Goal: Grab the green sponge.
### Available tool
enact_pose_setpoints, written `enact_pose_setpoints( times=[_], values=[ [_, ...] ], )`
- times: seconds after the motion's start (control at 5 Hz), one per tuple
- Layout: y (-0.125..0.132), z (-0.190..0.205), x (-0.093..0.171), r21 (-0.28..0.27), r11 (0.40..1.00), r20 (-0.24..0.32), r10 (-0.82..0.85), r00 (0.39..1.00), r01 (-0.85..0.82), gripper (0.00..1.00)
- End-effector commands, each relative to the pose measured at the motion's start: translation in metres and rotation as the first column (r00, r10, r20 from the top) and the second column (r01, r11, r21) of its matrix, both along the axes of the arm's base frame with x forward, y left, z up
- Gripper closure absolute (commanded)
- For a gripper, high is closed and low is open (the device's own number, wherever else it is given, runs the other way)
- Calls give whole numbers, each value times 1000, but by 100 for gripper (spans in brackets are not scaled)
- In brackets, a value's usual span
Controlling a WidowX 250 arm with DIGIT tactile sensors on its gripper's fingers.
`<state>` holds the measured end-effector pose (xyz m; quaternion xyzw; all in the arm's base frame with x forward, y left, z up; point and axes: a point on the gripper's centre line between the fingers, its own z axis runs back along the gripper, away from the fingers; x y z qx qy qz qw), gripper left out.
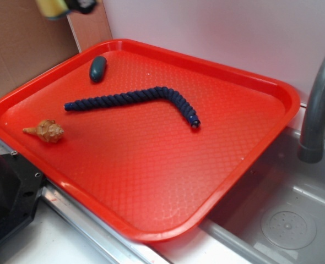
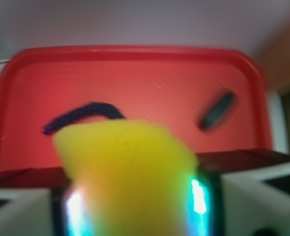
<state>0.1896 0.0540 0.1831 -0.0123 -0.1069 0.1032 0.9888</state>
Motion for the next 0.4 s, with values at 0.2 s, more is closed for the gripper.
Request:
enact_pose_setpoints(
  times=[0.2],
  values=[
    [-24,6,-24,55,947,67,312,948,-315,100]
  ],
)
